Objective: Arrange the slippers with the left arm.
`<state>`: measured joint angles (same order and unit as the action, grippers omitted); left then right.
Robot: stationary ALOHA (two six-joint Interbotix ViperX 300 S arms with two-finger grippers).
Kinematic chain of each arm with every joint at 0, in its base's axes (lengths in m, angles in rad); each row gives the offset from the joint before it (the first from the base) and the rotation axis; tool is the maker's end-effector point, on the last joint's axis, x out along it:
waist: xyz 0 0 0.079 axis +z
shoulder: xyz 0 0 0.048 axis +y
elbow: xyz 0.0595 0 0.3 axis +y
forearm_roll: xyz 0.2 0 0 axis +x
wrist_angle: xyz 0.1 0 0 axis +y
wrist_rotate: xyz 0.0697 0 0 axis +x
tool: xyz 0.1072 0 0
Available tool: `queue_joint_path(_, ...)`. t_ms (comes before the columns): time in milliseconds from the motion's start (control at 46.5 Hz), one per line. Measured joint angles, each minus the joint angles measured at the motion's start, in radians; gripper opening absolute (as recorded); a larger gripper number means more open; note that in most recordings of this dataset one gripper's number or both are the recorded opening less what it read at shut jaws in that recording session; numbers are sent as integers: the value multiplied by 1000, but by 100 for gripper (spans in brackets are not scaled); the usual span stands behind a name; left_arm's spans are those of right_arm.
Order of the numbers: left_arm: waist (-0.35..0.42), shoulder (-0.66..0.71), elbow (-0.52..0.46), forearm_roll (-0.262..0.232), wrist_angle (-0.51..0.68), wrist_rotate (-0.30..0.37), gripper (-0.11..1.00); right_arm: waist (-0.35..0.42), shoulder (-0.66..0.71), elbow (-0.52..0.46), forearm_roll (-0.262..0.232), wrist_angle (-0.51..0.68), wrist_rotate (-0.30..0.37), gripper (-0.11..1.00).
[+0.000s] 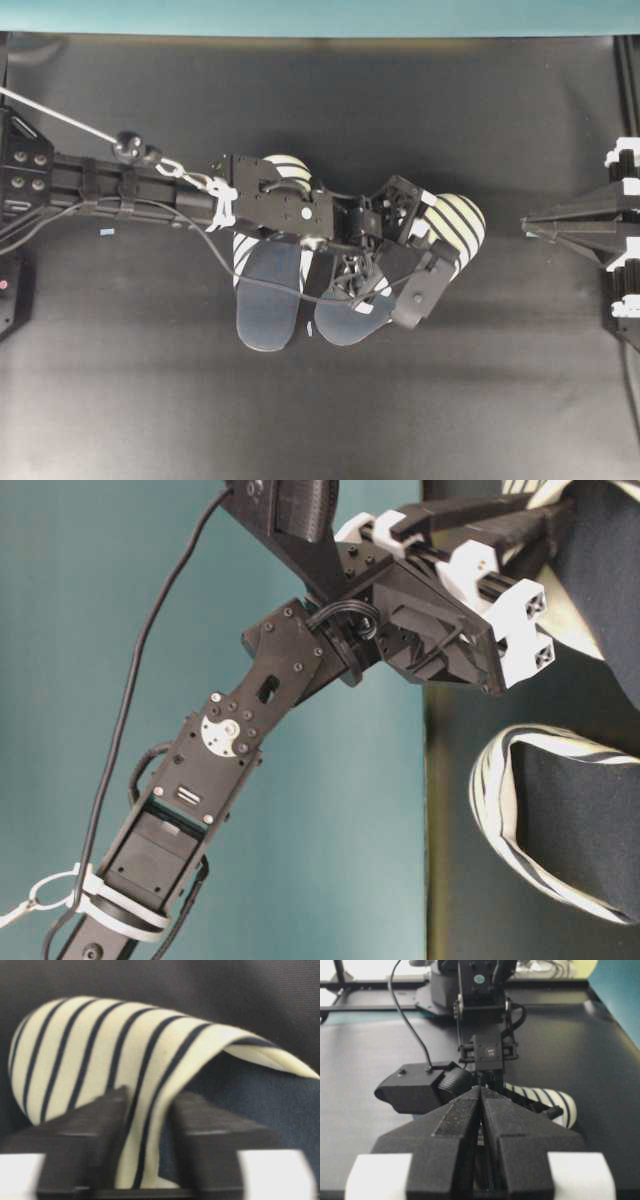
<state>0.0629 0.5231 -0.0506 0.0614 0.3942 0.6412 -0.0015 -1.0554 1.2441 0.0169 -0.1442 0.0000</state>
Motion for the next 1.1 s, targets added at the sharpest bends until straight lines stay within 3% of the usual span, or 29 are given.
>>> queue_joint_path(86,-3,0,-14,-2,23,-66,1,2,-3,0,0,2,2,1)
queue_joint_path(322,2,-31,-52,-2,89,-255,1,2,-17,0,0,5,2,1)
queue_joint_path(666,64,-201,-46,-2,267,-531,1,2,-21,3,5,12,2,1)
queue_joint_path(924,106,-236,46,0,285,-632,1,2,-21,5,5,12,0,1)
queue_joint_path(1096,109,-229,63,0,264,-652,1,0,-21,5,5,11,2,1)
